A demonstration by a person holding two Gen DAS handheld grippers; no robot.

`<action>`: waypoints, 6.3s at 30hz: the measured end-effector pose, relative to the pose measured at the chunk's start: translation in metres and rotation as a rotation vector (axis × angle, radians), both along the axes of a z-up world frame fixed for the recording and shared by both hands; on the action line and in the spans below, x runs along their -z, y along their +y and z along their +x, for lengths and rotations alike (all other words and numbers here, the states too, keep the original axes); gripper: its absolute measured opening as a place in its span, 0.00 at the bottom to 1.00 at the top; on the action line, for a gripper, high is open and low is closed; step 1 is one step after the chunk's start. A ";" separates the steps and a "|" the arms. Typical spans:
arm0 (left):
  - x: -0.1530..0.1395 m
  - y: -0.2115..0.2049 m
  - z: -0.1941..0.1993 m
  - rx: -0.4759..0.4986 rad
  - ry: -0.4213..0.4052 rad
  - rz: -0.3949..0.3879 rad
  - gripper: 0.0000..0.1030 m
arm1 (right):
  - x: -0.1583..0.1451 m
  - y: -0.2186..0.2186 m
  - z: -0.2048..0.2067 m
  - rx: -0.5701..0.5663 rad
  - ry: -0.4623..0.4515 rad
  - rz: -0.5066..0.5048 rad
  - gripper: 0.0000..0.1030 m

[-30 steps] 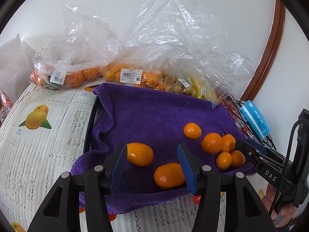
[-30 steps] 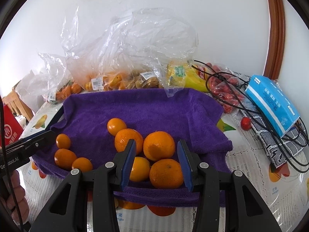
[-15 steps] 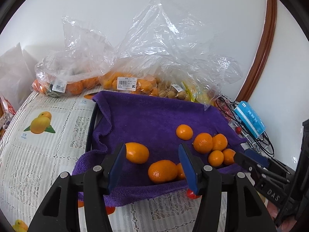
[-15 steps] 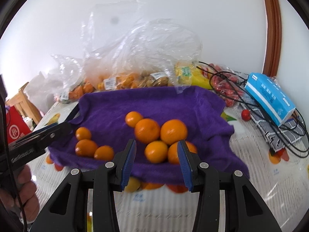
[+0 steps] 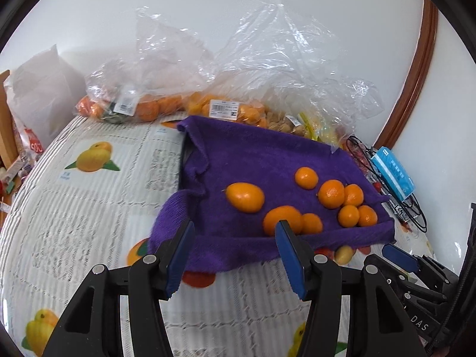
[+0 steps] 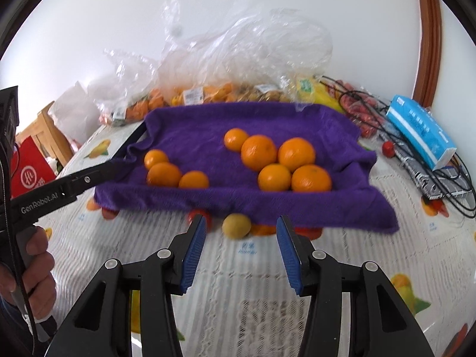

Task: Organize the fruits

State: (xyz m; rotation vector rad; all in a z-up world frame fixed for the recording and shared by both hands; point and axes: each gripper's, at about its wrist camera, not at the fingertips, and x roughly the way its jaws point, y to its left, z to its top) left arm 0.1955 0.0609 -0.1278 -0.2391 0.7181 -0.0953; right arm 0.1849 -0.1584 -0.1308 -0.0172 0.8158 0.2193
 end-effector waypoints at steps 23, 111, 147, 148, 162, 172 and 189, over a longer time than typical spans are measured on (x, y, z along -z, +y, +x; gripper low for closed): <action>0.009 0.018 -0.001 -0.017 0.020 -0.037 0.53 | 0.040 0.020 0.036 0.012 0.090 -0.078 0.26; 0.045 -0.051 -0.040 0.001 0.137 0.191 0.23 | 0.030 -0.025 -0.042 0.056 0.031 -0.102 0.25; -0.013 -0.054 -0.031 0.058 0.031 0.125 0.23 | -0.030 -0.041 -0.023 0.088 -0.111 -0.051 0.26; -0.016 -0.054 -0.028 0.059 0.027 0.118 0.23 | -0.034 -0.042 -0.019 0.093 -0.119 -0.052 0.26; -0.042 -0.050 0.035 0.014 -0.038 0.064 0.23 | -0.055 -0.043 0.039 0.097 -0.165 -0.026 0.26; -0.039 -0.051 0.072 0.004 -0.055 0.086 0.23 | -0.062 -0.035 0.081 0.072 -0.174 -0.030 0.26; 0.006 -0.043 0.088 0.010 0.041 0.053 0.23 | -0.015 -0.048 0.106 0.075 -0.085 0.040 0.26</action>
